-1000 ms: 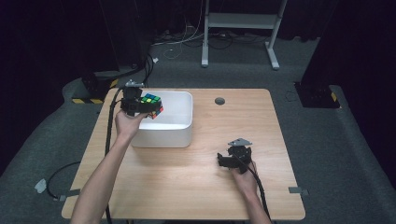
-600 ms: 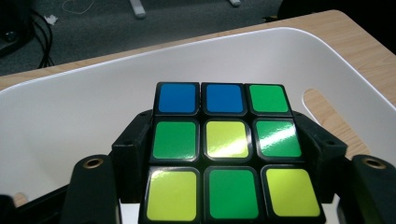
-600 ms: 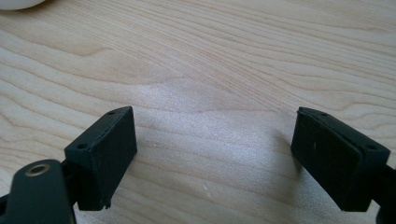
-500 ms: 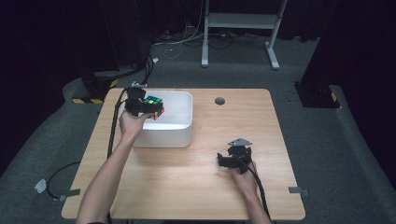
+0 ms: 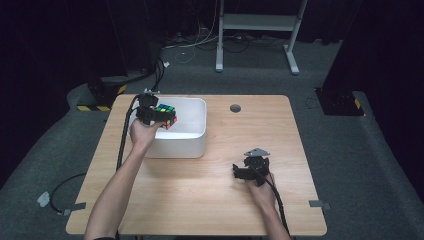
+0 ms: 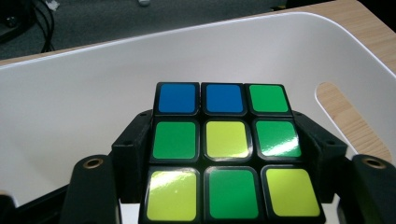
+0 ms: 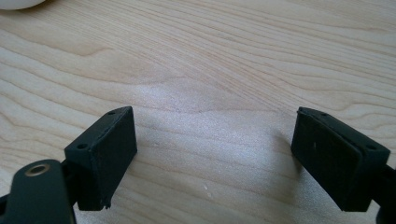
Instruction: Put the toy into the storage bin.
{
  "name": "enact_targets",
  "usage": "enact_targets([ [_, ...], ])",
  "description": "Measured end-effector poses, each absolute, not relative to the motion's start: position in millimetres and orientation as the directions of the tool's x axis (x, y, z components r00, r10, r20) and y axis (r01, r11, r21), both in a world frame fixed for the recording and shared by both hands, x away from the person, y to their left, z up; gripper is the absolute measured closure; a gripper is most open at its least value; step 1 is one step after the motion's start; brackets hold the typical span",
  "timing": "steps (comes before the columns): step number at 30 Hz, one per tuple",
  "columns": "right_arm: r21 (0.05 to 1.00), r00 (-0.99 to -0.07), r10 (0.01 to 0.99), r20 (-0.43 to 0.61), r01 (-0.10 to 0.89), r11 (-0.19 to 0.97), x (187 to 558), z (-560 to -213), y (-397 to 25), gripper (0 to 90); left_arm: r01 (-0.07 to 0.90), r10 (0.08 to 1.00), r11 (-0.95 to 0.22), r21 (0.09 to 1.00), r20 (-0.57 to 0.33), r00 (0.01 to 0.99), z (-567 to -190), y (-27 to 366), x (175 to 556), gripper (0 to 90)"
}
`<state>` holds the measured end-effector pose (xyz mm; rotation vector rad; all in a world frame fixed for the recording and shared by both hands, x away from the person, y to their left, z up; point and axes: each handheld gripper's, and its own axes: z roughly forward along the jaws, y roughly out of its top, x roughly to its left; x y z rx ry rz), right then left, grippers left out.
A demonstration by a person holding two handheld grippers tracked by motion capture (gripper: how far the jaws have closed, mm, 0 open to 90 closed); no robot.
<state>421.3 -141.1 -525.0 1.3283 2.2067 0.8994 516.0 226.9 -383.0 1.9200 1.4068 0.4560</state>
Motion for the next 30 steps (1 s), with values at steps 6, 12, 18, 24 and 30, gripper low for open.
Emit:
enact_targets([
  [6, 0.706, -0.462, 0.887, -0.017, 0.622, 0.338, 421.3, -524.9, -141.1, 14.1, 0.691, 0.931, -0.165, 0.704, -0.12, 0.344, -383.3, 227.1, 516.9, 32.8],
  [12, 0.706, -0.461, 0.887, -0.017, 0.622, 0.337, 421.3, -524.9, -141.1, 14.1, 0.695, 0.931, -0.168, 0.7, -0.119, 0.344, -383.6, 226.6, 517.5, 32.9],
  [18, 0.706, -0.461, 0.887, -0.017, 0.623, 0.337, 421.2, -524.9, -141.0, 14.1, 0.689, 0.933, -0.18, 0.702, -0.1, 0.346, -381.1, 227.4, 513.7, 33.0],
  [24, 0.706, -0.461, 0.887, -0.016, 0.623, 0.337, 421.2, -524.9, -141.0, 14.1, 0.688, 0.932, -0.182, 0.703, -0.1, 0.349, -379.6, 228.0, 512.0, 33.1],
  [30, 0.706, -0.461, 0.887, -0.016, 0.623, 0.337, 421.2, -524.9, -141.0, 14.1, 0.684, 0.929, -0.189, 0.704, -0.098, 0.357, -380.1, 224.7, 509.3, 33.1],
])
